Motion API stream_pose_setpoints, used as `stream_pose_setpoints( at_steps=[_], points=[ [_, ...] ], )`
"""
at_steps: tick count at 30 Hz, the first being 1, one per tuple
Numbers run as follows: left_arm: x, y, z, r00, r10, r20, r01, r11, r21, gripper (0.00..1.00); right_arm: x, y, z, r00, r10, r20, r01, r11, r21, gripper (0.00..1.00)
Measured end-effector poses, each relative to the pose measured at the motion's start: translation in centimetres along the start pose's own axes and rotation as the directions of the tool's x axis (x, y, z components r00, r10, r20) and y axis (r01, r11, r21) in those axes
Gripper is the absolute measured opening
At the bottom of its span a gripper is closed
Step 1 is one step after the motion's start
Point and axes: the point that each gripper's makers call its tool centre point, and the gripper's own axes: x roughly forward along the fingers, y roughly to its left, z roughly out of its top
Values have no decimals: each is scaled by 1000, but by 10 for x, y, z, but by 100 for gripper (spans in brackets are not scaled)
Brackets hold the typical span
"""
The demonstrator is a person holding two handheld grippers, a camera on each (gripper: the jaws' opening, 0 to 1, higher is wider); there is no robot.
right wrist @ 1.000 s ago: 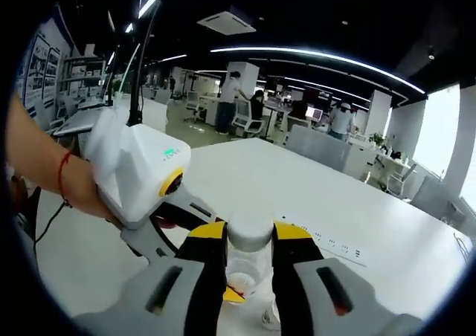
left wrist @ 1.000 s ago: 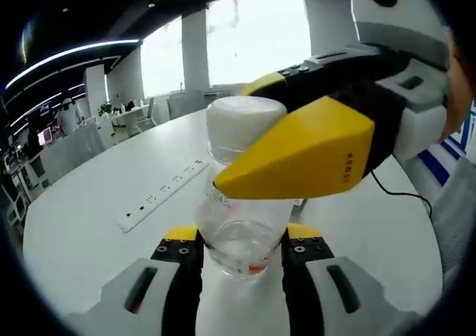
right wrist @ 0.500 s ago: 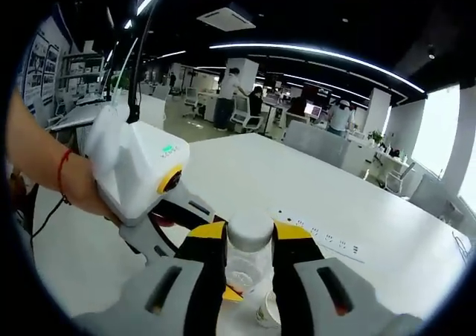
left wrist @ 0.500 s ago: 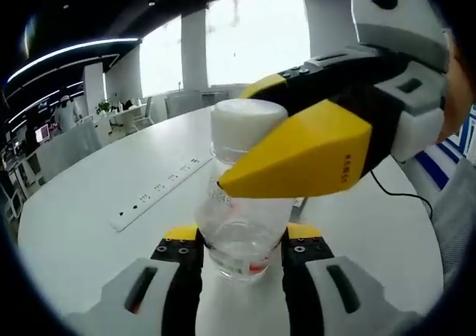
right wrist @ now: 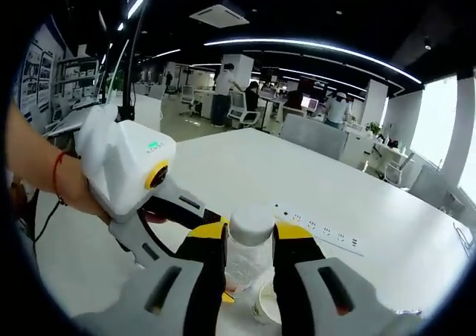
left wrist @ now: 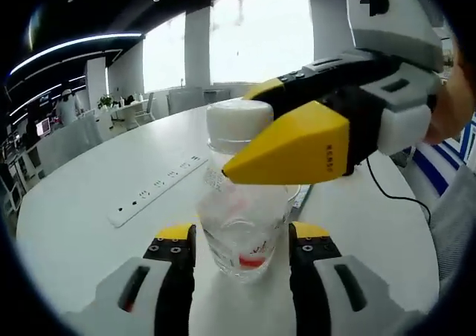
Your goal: Arrange the tabletop items into an orderly group along one side of the table until the central work area is clear of visible clutter.
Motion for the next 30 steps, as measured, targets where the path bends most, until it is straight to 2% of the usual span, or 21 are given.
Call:
stream_pose_setpoints(
  at_steps=[5, 17, 20, 30],
  points=[
    [-3, 2, 3, 1000, 7, 8, -7, 1000, -7, 51, 0, 0, -1, 1000, 9, -7, -9, 1000, 6, 23],
    [-17, -2, 1, 1000, 17, -17, -17, 1000, -9, 56, -8, -5, -4, 1000, 18, -12, -18, 1000, 17, 35],
    [-22, -4, 1, 999, 26, -22, -27, 999, -30, 60, -14, -8, -9, 1000, 14, -26, -14, 1000, 15, 38],
    [-43, -21, -2, 998, 47, -45, -49, 998, -51, 64, -38, -17, -28, 998, 14, -57, -12, 999, 38, 47]
  ],
)
